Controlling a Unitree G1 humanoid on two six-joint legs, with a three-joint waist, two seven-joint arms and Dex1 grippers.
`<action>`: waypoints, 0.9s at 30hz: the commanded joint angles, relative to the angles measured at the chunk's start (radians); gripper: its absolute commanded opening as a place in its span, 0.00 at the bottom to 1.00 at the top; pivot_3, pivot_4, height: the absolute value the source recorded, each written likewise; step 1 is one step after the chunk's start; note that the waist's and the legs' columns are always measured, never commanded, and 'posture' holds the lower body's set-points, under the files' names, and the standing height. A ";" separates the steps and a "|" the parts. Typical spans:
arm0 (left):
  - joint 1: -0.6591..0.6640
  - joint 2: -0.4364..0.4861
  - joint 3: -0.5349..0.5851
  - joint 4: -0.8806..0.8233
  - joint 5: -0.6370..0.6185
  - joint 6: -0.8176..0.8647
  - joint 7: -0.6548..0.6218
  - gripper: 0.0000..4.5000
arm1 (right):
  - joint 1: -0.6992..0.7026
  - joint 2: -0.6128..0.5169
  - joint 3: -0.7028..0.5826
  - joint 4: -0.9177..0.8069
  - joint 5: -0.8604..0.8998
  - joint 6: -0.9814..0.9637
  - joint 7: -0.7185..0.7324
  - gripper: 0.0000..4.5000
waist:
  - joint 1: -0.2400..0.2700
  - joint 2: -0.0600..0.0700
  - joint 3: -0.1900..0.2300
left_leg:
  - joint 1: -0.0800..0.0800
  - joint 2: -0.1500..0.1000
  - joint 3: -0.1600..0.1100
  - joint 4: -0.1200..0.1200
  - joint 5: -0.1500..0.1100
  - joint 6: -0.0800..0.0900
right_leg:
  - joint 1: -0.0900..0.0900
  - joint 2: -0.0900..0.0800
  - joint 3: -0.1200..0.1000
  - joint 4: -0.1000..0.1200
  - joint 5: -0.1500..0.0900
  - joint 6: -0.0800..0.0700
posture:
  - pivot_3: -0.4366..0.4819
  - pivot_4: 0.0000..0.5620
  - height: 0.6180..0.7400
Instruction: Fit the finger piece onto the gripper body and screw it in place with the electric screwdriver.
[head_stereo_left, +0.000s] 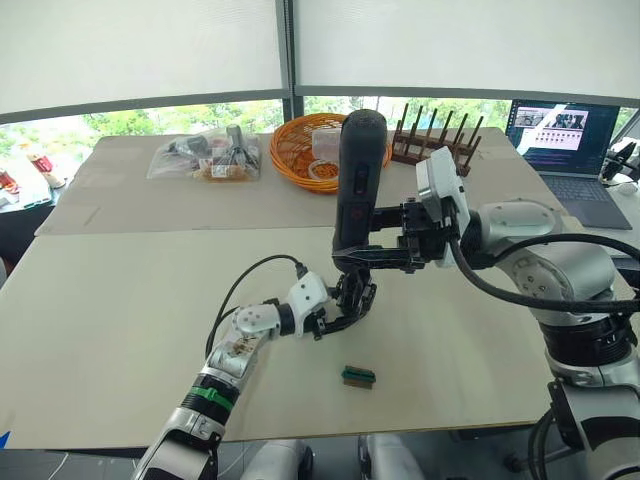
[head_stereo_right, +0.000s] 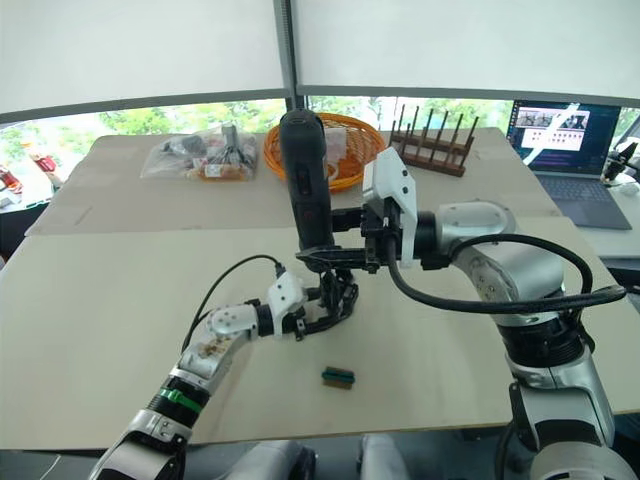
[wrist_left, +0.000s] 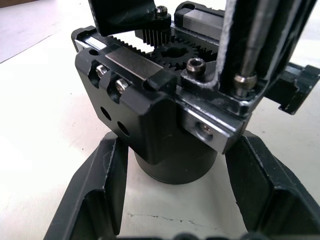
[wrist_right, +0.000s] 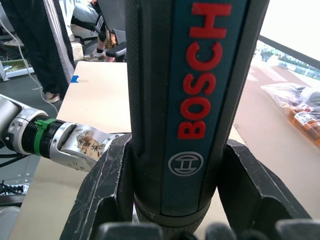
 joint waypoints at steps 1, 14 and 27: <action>-0.050 -0.020 0.023 -0.086 -0.051 -0.029 -0.007 0.51 | 0.013 -0.016 0.021 0.055 -0.069 0.029 -0.022 0.43 | 0.001 0.000 0.000 | 0.000 0.000 0.000 0.000 0.000 0.000 | 0.000 0.000 0.000 0.000 0.000 0.000 | 0.48 0.27 1.00; -0.056 -0.017 0.030 -0.075 -0.052 -0.028 -0.015 0.51 | -0.022 -0.025 0.118 -0.008 -0.143 -0.018 0.025 0.43 | 0.005 0.000 0.000 | -0.002 0.000 0.000 0.000 0.000 0.000 | -0.001 0.000 -0.001 -0.002 0.000 0.000 | 0.48 0.27 1.00; -0.058 -0.010 0.031 -0.089 -0.054 -0.010 -0.021 0.51 | -0.013 -0.031 0.020 0.053 -0.067 0.043 0.024 0.43 | 0.004 0.000 0.002 | -0.003 0.000 0.000 -0.001 -0.001 0.001 | -0.003 0.000 0.000 -0.003 0.000 0.000 | 0.48 0.27 1.00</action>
